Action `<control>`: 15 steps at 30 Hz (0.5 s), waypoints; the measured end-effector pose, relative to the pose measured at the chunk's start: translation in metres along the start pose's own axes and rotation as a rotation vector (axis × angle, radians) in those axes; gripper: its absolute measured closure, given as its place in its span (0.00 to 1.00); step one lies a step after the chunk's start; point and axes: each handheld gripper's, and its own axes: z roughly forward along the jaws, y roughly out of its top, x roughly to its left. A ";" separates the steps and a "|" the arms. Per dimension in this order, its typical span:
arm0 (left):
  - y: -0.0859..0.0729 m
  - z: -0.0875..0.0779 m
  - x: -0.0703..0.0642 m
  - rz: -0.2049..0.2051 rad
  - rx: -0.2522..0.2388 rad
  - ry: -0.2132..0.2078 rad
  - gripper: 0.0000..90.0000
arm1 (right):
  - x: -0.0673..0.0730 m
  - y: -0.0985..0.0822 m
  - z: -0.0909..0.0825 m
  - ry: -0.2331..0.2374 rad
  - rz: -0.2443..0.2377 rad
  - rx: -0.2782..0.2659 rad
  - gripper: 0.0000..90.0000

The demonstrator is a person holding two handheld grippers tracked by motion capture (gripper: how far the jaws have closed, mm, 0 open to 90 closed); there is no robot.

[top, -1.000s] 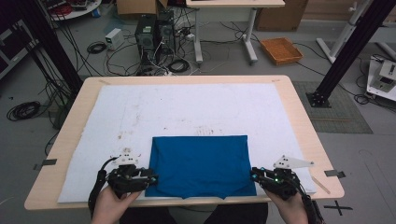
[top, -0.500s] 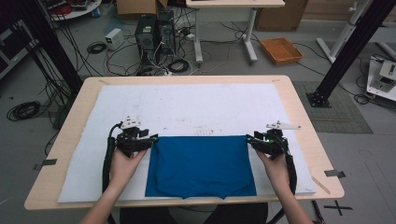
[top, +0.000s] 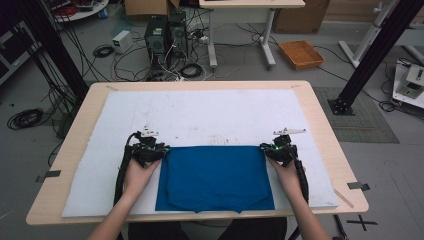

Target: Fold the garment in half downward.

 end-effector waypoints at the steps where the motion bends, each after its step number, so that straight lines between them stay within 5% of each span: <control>1: 0.000 0.000 -0.001 0.002 -0.002 0.000 0.88 | 0.000 -0.001 0.000 0.001 -0.002 -0.006 0.94; 3: 0.000 0.000 -0.003 0.020 -0.006 0.005 0.92 | -0.001 -0.001 -0.001 0.008 0.001 -0.009 0.96; 9: 0.002 0.000 0.004 -0.026 -0.044 -0.023 0.95 | -0.006 0.002 -0.003 0.033 -0.021 -0.053 0.97; 15: 0.013 0.006 0.015 -0.043 -0.078 -0.002 0.95 | -0.014 0.021 0.004 0.024 -0.041 -0.084 0.97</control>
